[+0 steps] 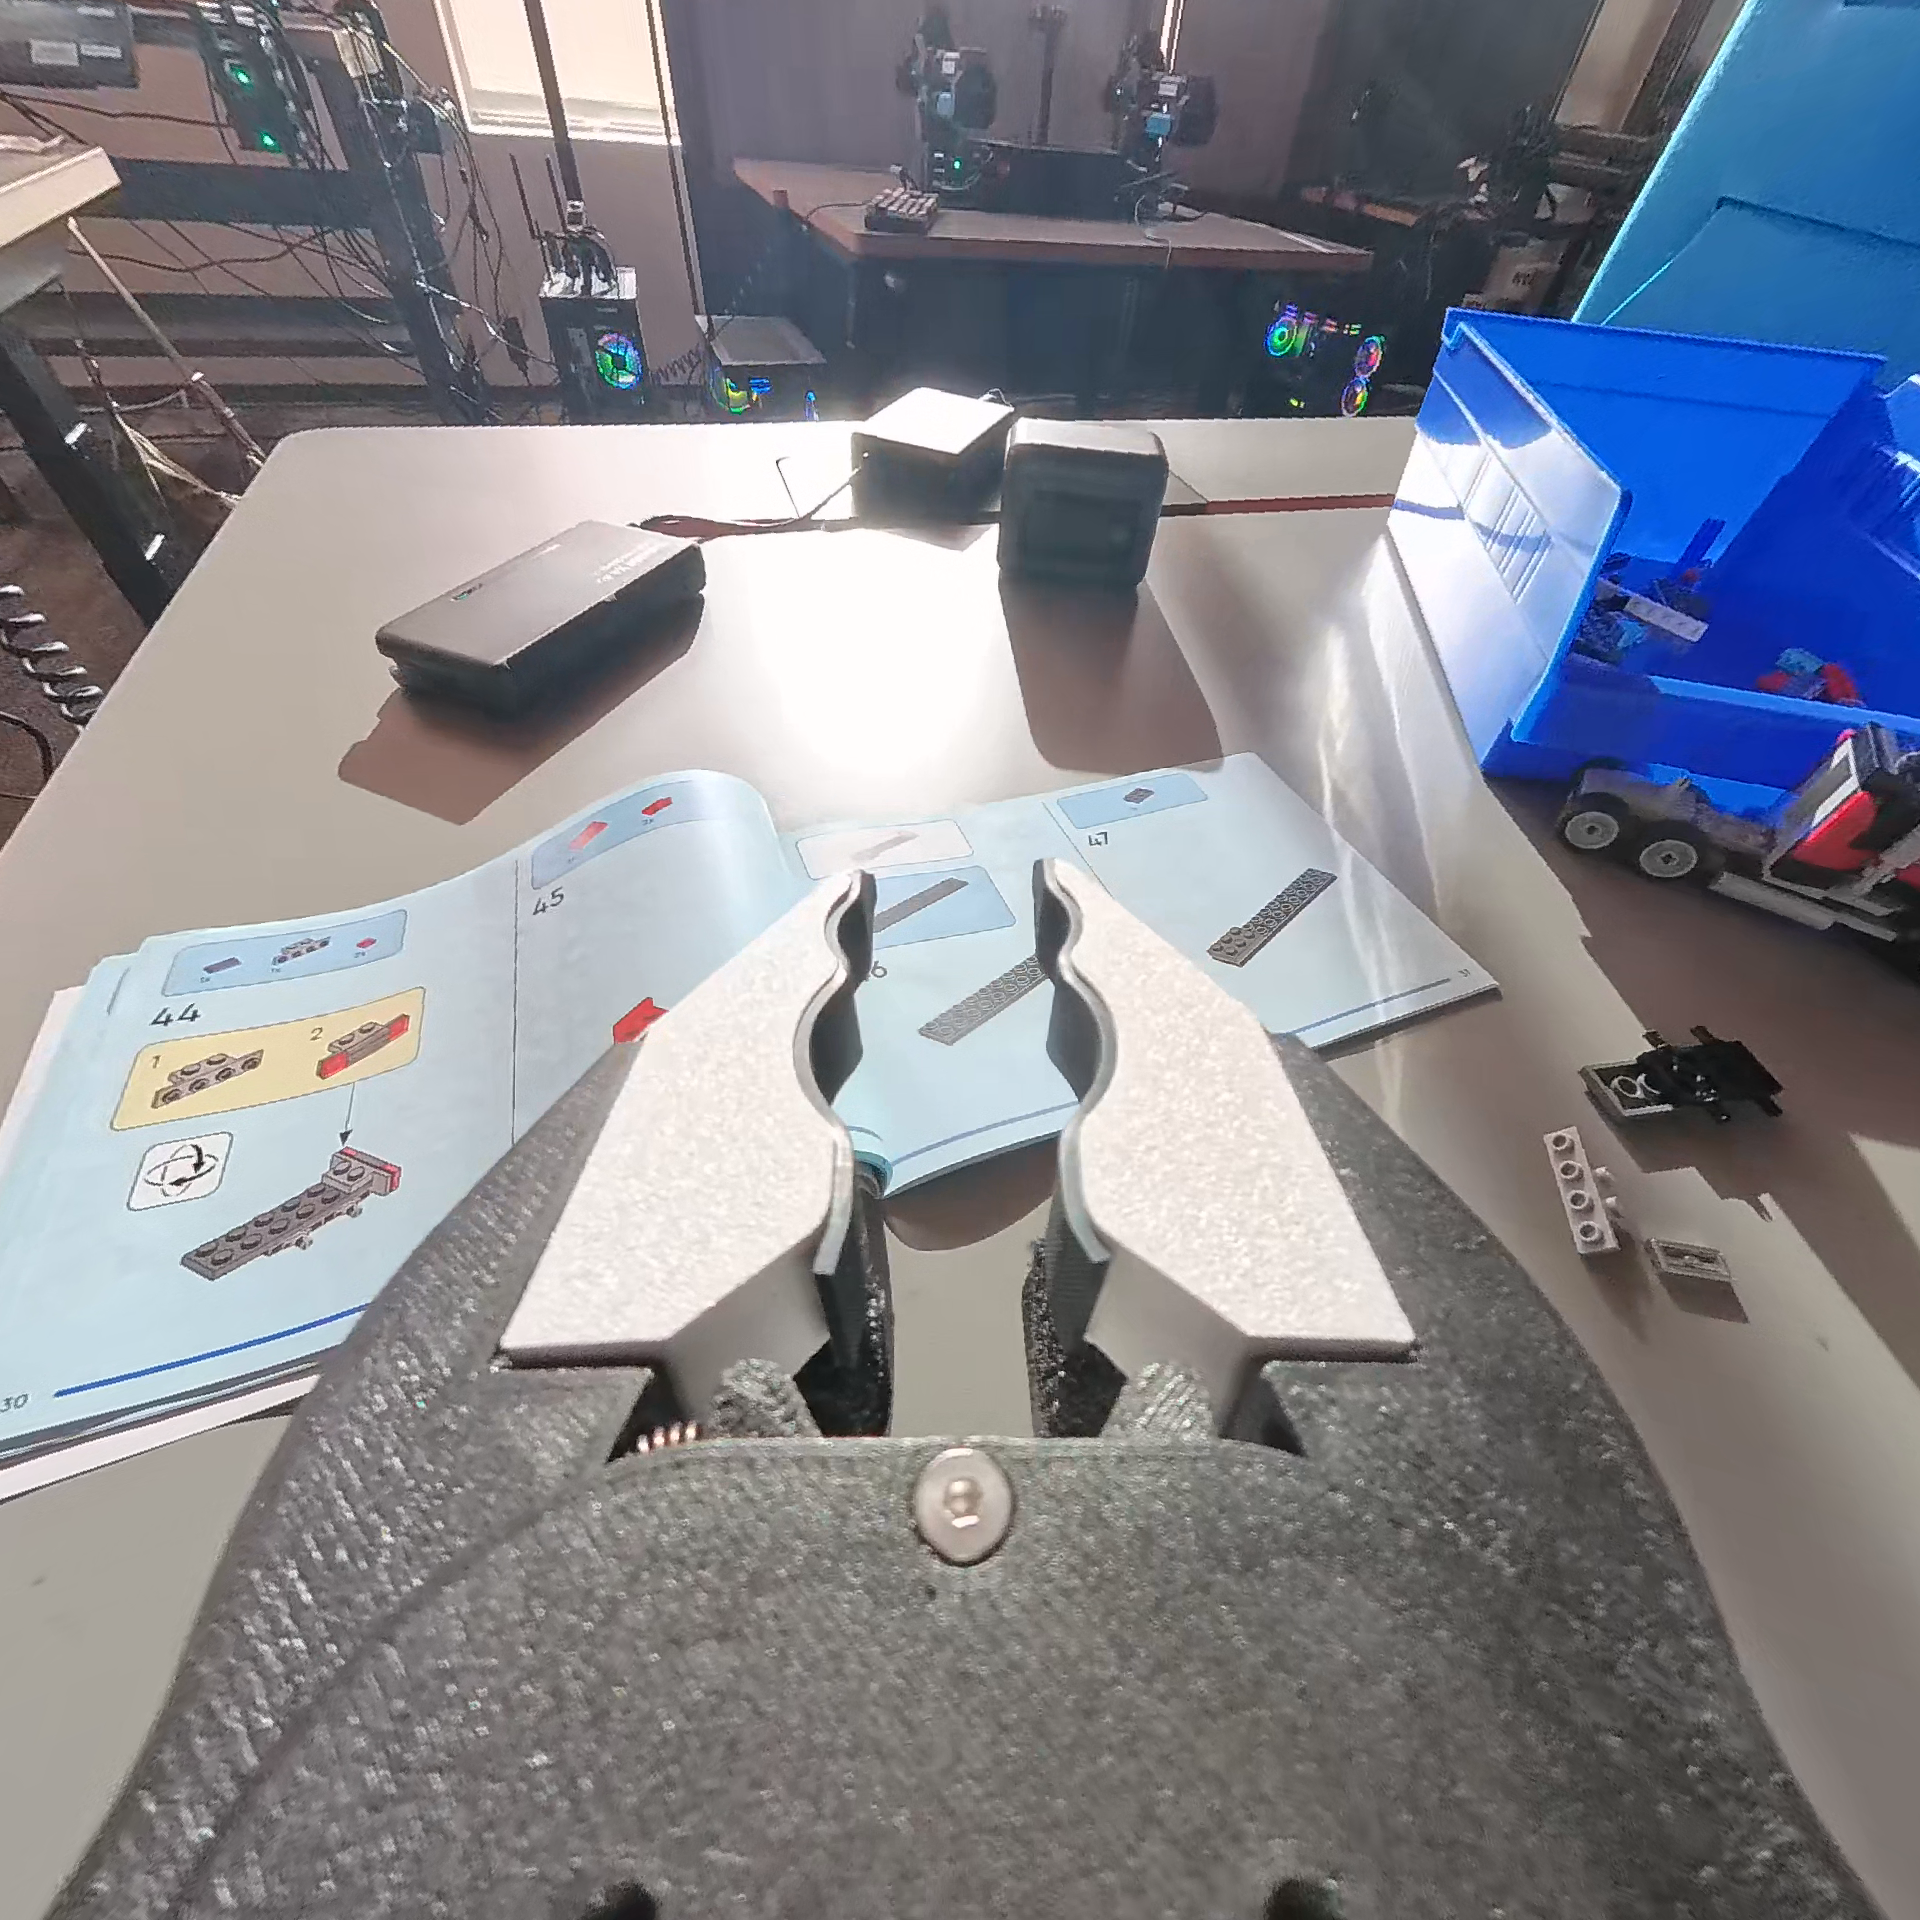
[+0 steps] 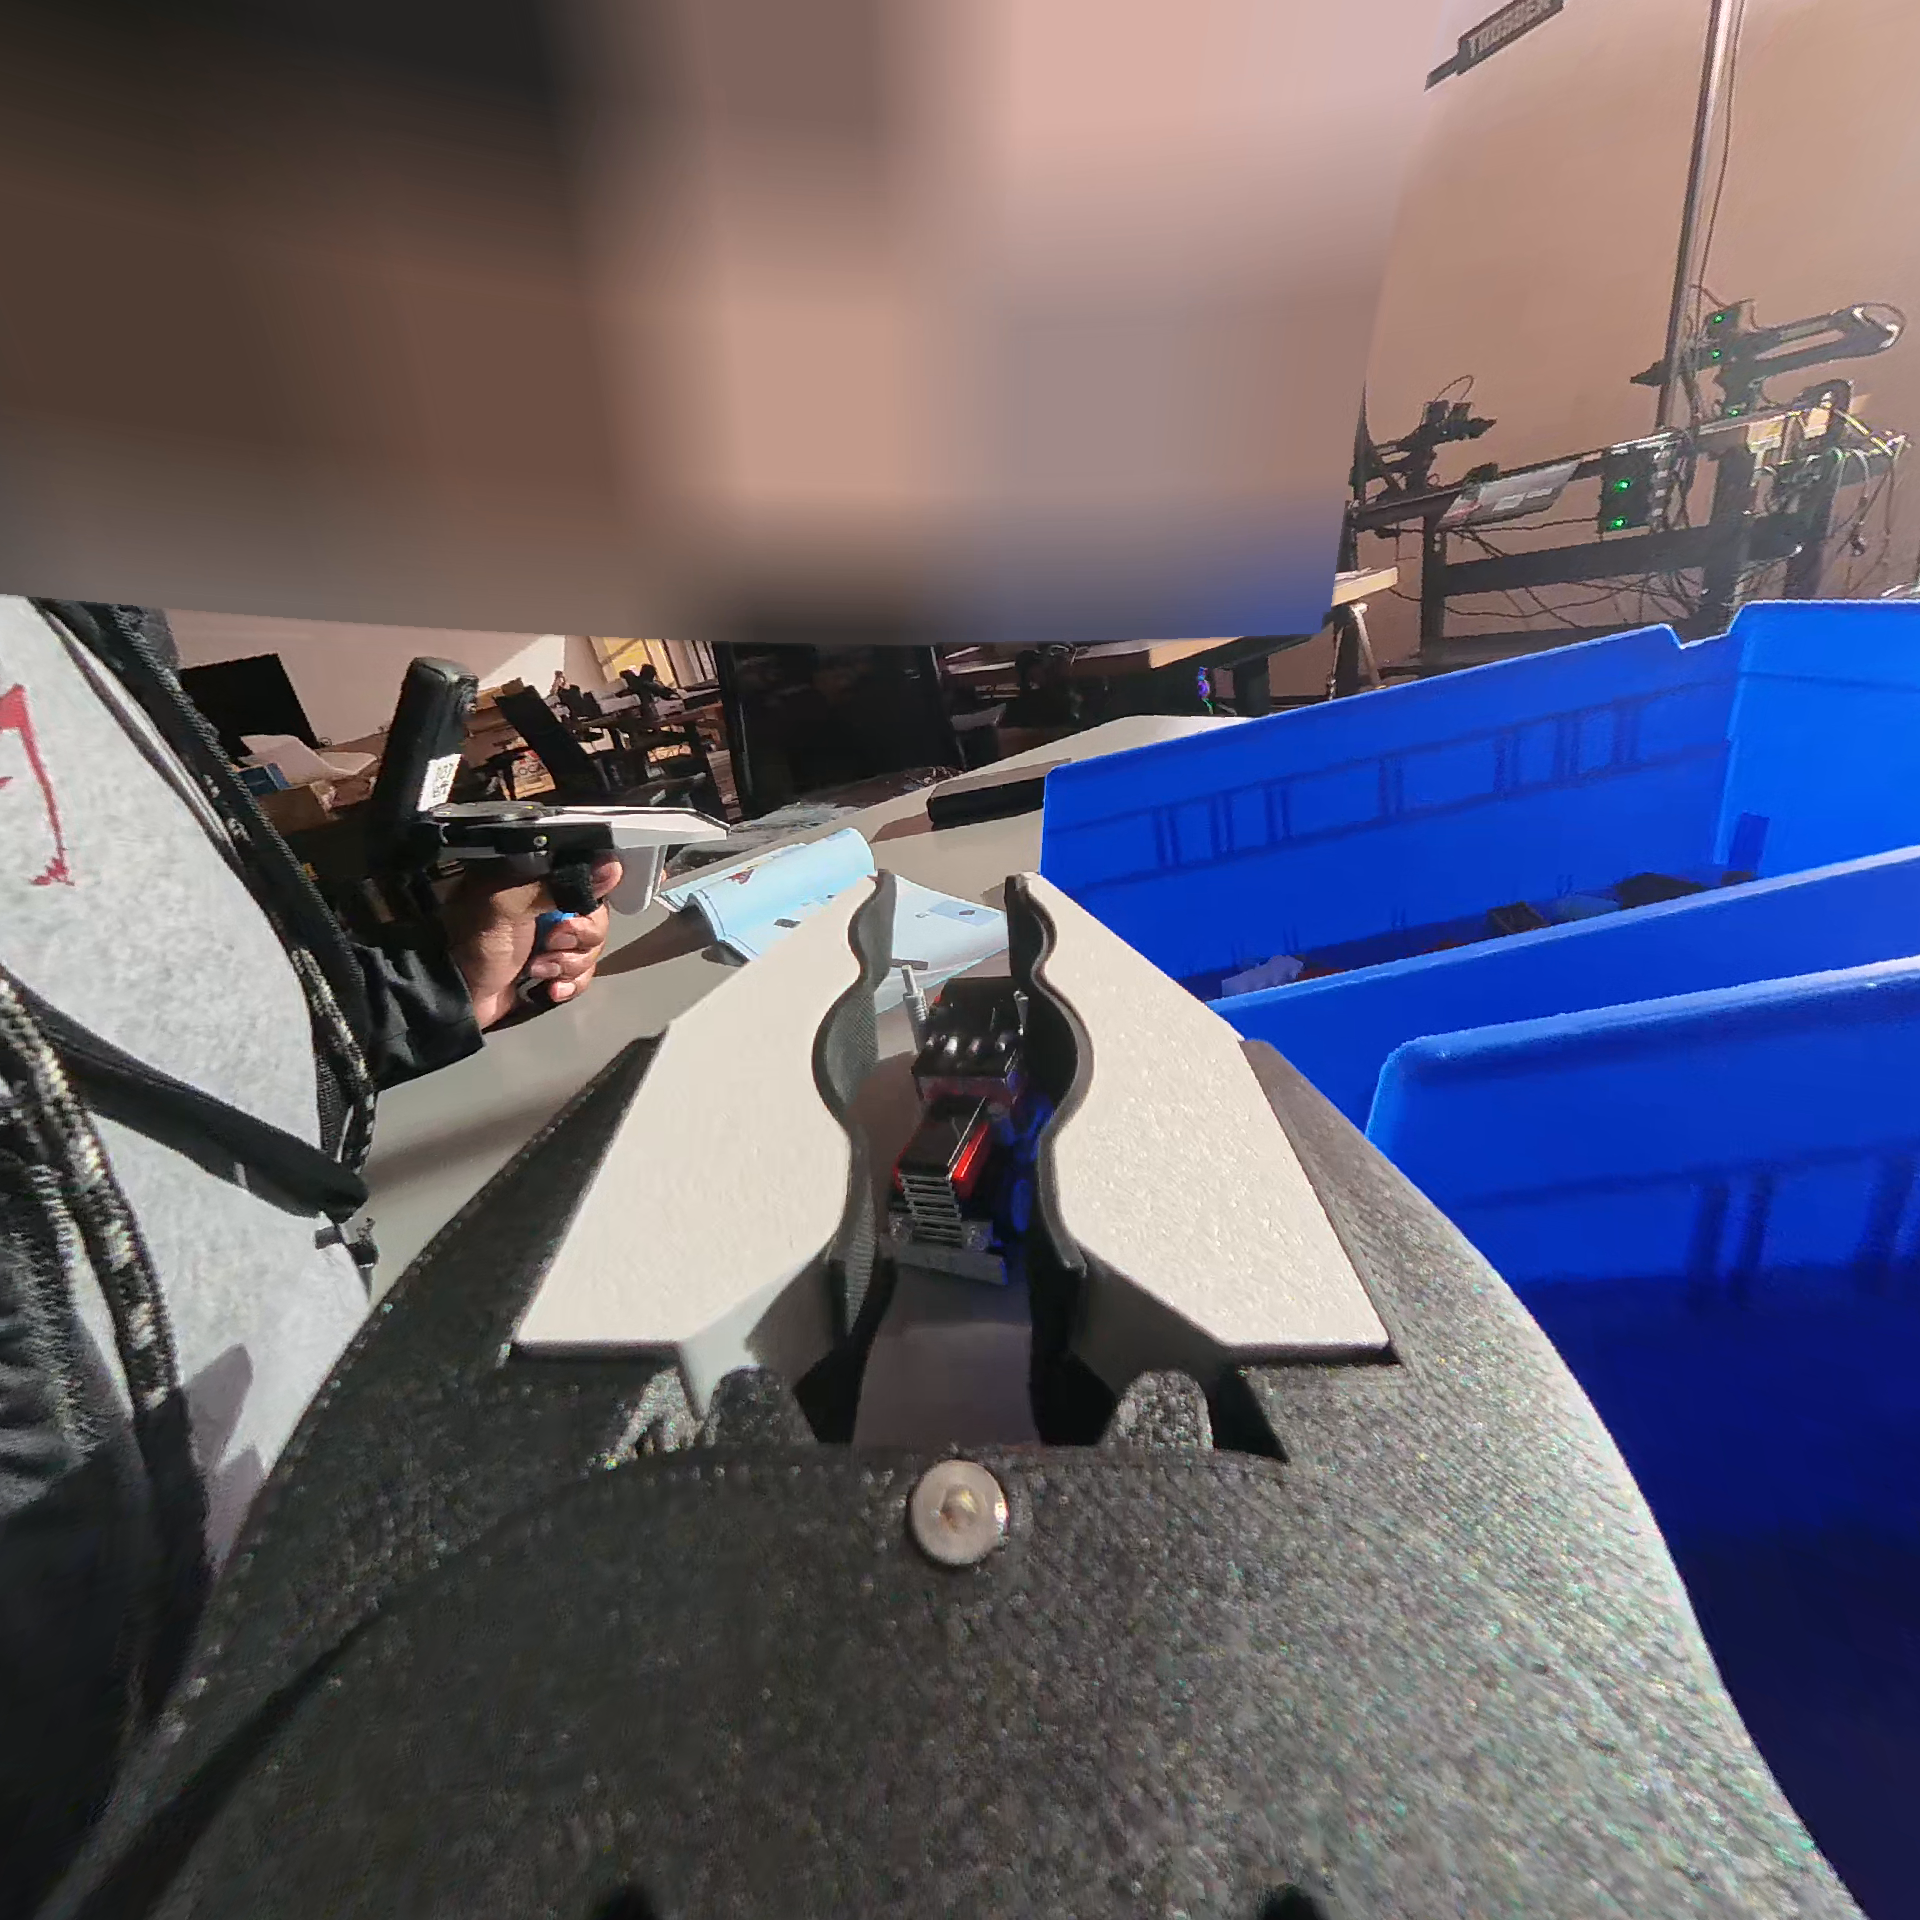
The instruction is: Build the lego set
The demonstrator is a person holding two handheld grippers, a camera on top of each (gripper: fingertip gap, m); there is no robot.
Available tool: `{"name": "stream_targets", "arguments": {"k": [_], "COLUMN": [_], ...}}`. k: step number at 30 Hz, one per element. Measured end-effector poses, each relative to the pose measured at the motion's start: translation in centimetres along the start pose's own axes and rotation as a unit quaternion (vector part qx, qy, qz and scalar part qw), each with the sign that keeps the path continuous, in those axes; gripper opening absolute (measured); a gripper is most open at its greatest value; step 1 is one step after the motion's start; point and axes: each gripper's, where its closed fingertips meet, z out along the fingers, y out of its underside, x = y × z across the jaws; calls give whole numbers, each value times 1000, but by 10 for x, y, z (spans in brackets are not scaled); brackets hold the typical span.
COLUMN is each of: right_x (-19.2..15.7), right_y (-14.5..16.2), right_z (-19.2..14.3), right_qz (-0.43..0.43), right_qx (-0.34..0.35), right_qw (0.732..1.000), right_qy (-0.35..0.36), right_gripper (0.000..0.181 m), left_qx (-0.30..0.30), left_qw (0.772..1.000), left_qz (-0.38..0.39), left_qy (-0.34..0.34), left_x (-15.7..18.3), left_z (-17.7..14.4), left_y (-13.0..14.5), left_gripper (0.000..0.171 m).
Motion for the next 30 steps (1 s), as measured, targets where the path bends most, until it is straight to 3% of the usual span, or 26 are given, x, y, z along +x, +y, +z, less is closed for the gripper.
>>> {"name": "stream_targets", "arguments": {"k": [18,21,26,28,30], "right_x": [5,-1,-1,13,34], "right_y": [-2,-11,-72,-76,-69], "right_z": [0,-1,4,11,22], "right_qz": [25,6,-52,-93,-182], "right_qx": [0,-62,-171,-249,-325], "right_qw": [1000,998,981,959,919], "right_qy": [-3,-24,-78,-102,-128], "right_gripper": [24,24,25,25,25], "left_qx": [-3,7,24,30,38], "left_qw": [1000,1000,999,998,997], "left_qz": [-6,-14,-22,-29,-39], "left_qy": [7,16,32,42,51], "left_x": [1,1,3,4,4], "left_z": [2,2,0,-1,-2], "left_y": [0,-3,-7,-9,-11], "left_gripper": [31,31,31,31,31]}}
